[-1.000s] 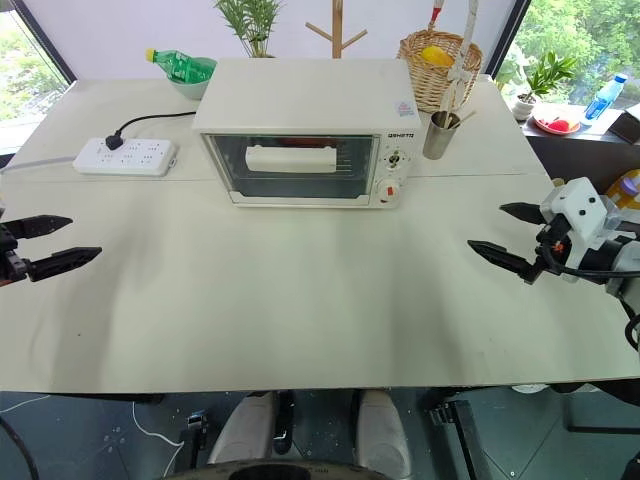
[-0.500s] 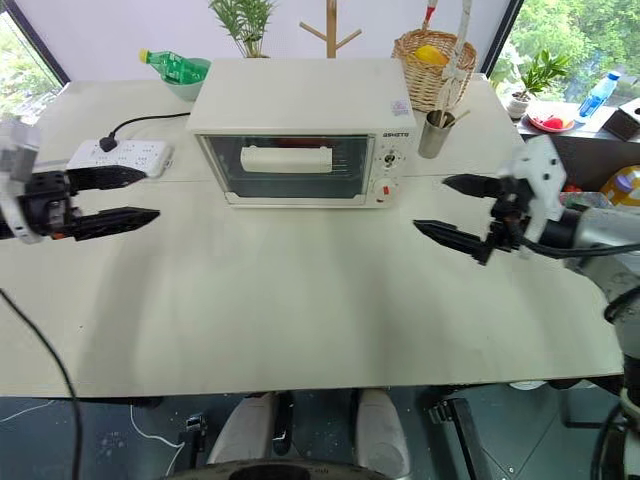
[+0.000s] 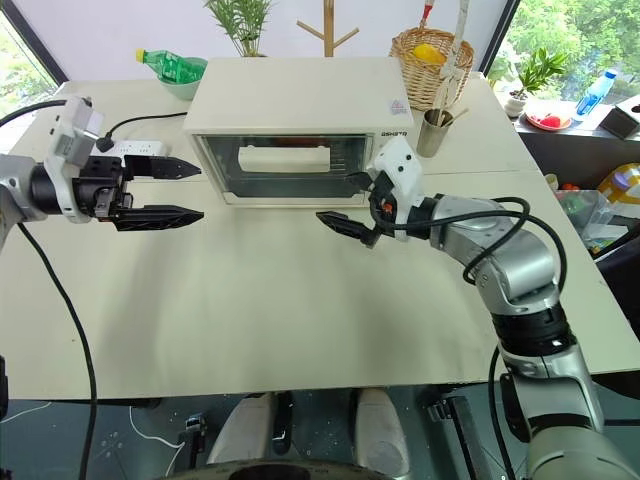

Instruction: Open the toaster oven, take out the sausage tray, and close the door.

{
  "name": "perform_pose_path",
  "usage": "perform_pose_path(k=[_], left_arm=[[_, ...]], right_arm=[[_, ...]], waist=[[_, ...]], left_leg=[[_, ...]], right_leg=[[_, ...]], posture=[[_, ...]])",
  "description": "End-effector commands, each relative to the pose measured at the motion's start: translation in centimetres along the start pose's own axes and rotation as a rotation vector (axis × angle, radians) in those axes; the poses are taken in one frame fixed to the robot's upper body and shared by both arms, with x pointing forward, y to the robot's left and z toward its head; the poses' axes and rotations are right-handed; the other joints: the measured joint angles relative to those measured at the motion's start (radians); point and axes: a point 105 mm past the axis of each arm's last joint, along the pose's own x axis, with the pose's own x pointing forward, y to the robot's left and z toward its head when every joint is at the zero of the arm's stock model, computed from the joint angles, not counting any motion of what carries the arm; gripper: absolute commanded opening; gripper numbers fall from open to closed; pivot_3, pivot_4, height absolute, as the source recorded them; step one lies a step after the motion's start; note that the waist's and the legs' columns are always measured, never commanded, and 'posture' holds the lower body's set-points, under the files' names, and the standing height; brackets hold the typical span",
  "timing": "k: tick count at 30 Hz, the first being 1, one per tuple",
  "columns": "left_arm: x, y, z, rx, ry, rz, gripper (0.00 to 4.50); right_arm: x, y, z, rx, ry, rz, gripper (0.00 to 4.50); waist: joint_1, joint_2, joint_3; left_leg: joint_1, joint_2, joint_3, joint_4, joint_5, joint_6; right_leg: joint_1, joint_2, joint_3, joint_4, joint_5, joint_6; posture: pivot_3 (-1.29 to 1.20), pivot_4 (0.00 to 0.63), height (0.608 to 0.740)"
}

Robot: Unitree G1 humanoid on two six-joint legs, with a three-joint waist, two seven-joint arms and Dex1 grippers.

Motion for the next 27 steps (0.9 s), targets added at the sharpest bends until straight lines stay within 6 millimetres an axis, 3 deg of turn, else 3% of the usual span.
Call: perform_pose_path(k=[1,9,18,27], left_arm=[[-0.6,-0.3,1.1,0.051,-0.014,0.008,4.46],[-0.9,-0.4,1.0,0.052,-0.023,0.032,4.46],[-0.9,0.6,1.1,0.043,-0.053,0.074,4.46],[0.0,1.9,2.7,0.04,-0.126,0.079,4.46]], right_arm=[[0.8,-0.7,1.5,-0.055,-0.045,-0.012,4.5],[2.8,-0.8,2.4,-0.078,-0.077,0.037,4.5],[2.8,2.5,4.4,-0.124,-0.167,0.195,4.5],[1.5,4.9,2.8,-0.127,-0.145,0.241,4.5]], waist=[[-0.001,0.0,0.0],[-0.002,0.0,0.0],[-0.001,0.0,0.0],[-0.006,0.0,0.0]], left_leg=[[0.0,0.0,0.0,0.0,0.0,0.0],[0.0,0.0,0.0,0.0,0.0,0.0],[0.0,0.0,0.0,0.0,0.0,0.0],[0.0,0.0,0.0,-0.001,0.0,0.0]], right_leg=[[0.0,0.0,0.0,0.0,0.0,0.0],[-0.001,0.0,0.0,0.001,0.0,0.001],[-0.001,0.0,0.0,0.001,0.001,0.001],[-0.002,0.001,0.0,0.002,0.001,0.002]], posture=[[0.0,0.15,0.74],[0.0,0.15,0.74],[0.0,0.15,0.74],[0.0,0.15,0.74]])
